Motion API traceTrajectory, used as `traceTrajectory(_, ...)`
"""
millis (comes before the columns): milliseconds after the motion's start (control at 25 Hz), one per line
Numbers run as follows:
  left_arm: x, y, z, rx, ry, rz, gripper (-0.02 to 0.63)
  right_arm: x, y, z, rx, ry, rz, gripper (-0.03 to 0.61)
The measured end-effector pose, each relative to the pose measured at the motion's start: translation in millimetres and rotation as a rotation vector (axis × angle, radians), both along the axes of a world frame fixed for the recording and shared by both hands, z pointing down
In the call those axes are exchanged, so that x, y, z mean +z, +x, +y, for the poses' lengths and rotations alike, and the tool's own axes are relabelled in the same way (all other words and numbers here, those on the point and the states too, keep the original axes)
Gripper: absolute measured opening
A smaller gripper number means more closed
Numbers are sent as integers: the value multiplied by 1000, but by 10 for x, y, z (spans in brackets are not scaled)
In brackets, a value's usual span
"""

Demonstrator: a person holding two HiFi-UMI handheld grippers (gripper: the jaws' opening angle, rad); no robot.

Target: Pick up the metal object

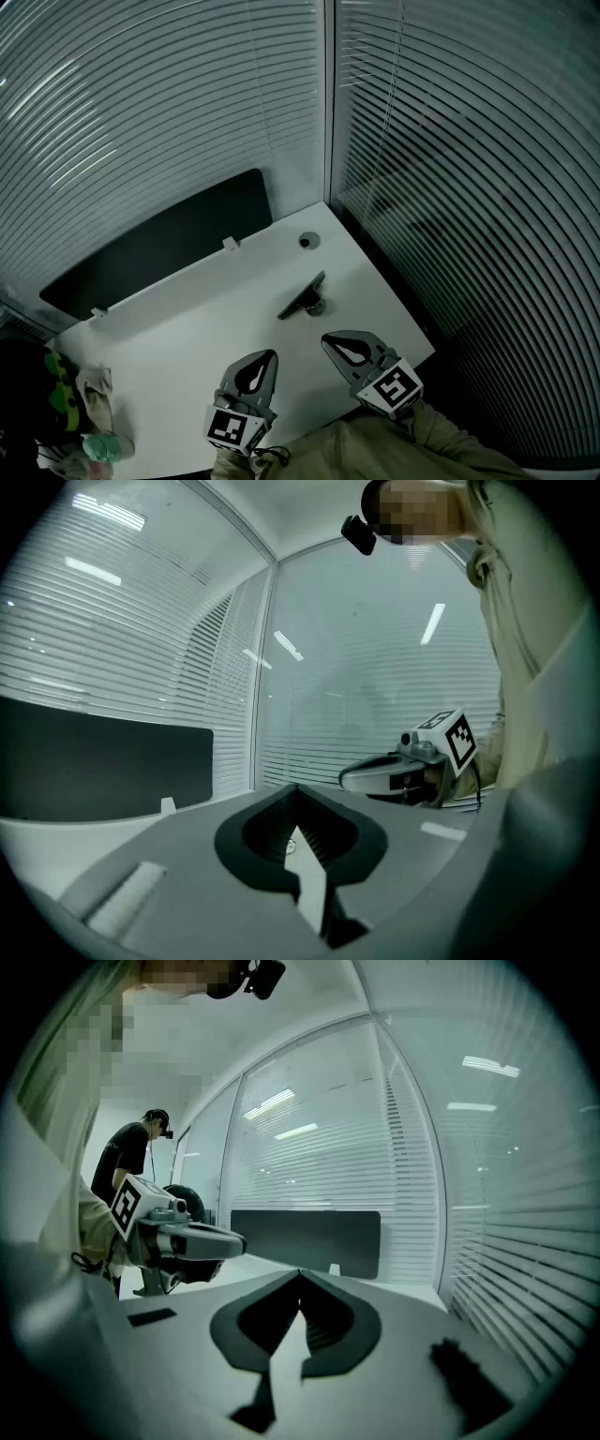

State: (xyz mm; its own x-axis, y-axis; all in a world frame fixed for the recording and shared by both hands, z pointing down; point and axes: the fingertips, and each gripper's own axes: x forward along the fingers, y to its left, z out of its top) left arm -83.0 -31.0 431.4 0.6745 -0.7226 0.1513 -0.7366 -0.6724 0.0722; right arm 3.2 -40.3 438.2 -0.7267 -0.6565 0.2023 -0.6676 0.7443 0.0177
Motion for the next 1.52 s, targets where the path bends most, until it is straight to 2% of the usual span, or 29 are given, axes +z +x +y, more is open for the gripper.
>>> traceTrajectory(80, 11, -6, -79, 9, 36, -7, 6, 26, -2, -112, 10, -3, 11, 3)
traceTrajectory(240, -34, 16, -150, -8, -19, -1, 6, 88, 21, -303, 52, -41, 26, 3)
traceTrajectory(480, 47, -19, -187, -7, 0, 2, 6, 421, 63, -583, 127, -135, 97, 5)
traceTrajectory(600, 55, -26, -240, -13, -19, 7, 6, 628, 121, -758, 162, -181, 165, 9)
traceTrajectory(720, 107, -36, -255, -11, -12, 4, 6, 871, 148, -875, 165, -199, 266, 78)
traceTrajectory(840, 147, -48, -267, -2, 10, 2, 6, 1063, 160, -977, 159, -200, 353, 101)
traceTrajectory(920, 175, -30, -282, -17, -25, 6, 6, 1160, 147, -1072, 157, -211, 337, 137)
traceTrajectory(1000, 234, 8, -314, -34, -54, 3, 6, 1287, 133, -1193, 155, -242, 303, 217)
traceTrajectory(1080, 288, 39, -364, -42, -62, -3, 6, 1429, 141, -1329, 158, -281, 296, 265)
traceTrajectory(1360, 296, -42, -425, -43, -53, -1, 6, 1682, 27, -1521, 177, -400, 288, 276)
traceTrajectory(1520, 335, -92, -455, -60, -89, 4, 6, 1823, -24, -1588, 178, -431, 311, 276)
